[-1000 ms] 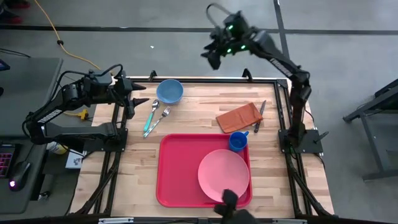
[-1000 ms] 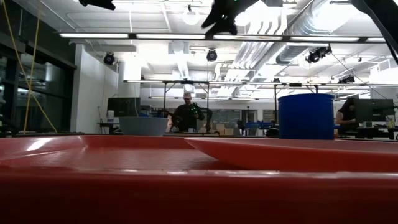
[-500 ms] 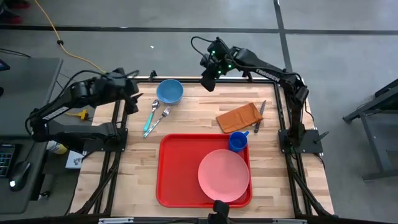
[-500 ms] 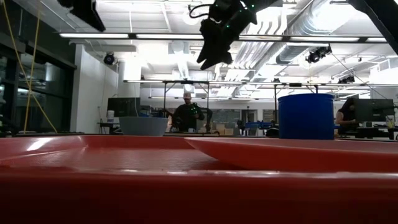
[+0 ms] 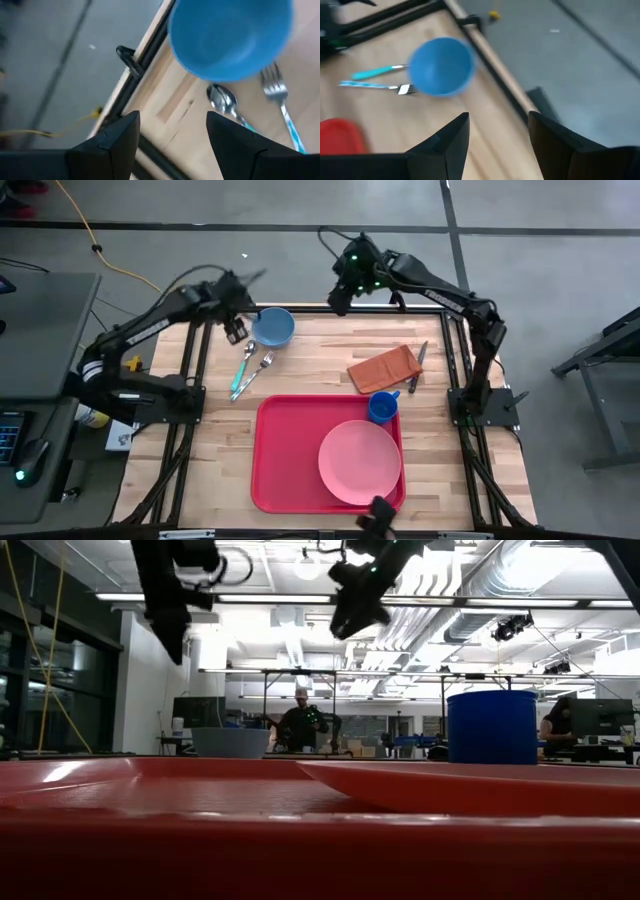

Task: Set up tray
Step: Put the light blue bowl on the pink plate

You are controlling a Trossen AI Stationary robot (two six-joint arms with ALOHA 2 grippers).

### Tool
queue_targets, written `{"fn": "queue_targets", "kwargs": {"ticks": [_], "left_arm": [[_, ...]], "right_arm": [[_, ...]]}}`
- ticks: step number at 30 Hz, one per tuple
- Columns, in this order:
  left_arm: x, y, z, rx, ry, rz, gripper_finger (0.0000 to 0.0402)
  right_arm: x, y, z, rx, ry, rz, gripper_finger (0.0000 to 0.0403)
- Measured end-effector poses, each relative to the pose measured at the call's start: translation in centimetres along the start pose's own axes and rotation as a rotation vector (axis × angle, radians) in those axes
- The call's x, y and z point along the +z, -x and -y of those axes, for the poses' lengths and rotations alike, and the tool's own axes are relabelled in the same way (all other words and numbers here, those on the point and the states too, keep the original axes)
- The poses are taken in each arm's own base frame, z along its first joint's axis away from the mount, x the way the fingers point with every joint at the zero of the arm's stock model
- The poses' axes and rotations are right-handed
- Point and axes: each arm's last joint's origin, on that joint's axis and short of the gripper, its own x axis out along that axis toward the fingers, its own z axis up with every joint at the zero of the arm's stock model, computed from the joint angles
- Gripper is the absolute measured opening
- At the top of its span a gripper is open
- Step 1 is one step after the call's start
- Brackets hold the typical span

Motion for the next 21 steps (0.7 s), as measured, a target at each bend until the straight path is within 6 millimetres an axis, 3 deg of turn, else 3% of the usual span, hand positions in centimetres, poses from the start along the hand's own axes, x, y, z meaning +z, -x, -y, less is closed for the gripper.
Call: {"fn": "queue_targets", "kwargs": {"ticks": [4, 9, 14, 21], "left_arm": [[0.2, -2.6, -3.3, -0.155, 0.144, 0.056, 0.0262], [-0.6, -4.8, -6.1, -0.257, 0.270, 0.062, 0.0262], [-0.8, -6.9, -6.7, -0.454, 0.325, 0.076, 0.0262], [-0.4, -10.3, -6.2, -0.477, 0.436, -0.068, 0.0262]], "right_arm": [[-0.3, 3.4, 0.6, -0.146, -0.004, -0.017, 0.0181], [-1.4, 8.6, 1.1, -0.151, -0.031, -0.040, 0.0181], [-3.4, 13.8, 0.4, -0.176, -0.052, -0.015, 0.0181], [-8.1, 18.7, -0.9, -0.257, -0.097, 0.049, 0.0181]]}}
